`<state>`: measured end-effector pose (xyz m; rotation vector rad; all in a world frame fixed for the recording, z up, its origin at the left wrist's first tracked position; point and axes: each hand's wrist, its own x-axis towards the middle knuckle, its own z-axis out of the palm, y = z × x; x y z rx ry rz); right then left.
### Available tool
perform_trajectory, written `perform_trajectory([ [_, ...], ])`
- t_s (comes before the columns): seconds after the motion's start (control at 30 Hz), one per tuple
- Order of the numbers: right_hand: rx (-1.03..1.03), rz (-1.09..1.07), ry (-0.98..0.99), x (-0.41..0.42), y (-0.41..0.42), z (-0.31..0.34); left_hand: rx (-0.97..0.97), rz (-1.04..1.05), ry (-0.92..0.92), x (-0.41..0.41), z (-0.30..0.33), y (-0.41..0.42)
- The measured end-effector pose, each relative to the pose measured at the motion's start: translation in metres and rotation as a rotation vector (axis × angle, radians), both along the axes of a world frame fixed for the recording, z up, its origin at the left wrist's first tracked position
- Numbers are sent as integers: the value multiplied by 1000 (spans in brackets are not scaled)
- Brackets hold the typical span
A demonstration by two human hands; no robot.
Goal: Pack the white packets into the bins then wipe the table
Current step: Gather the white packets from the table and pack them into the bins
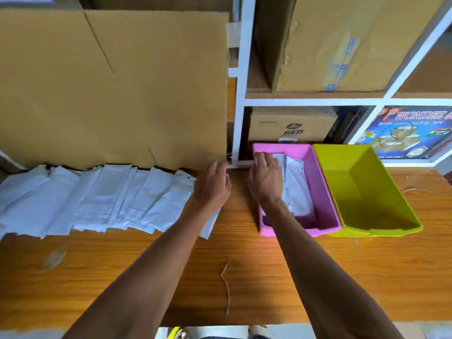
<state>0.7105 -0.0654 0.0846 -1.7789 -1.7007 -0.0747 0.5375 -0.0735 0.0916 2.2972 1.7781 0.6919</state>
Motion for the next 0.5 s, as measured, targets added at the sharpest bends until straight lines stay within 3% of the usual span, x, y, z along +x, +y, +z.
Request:
perform_trajectory([
  [0.2, -107, 35, -47, -98, -24, -21, -134, 37, 103, -93, -23, -21],
  [0.5, -620, 182, -147, -167, -43, -78, -425, 75, 207, -170, -54, -37],
])
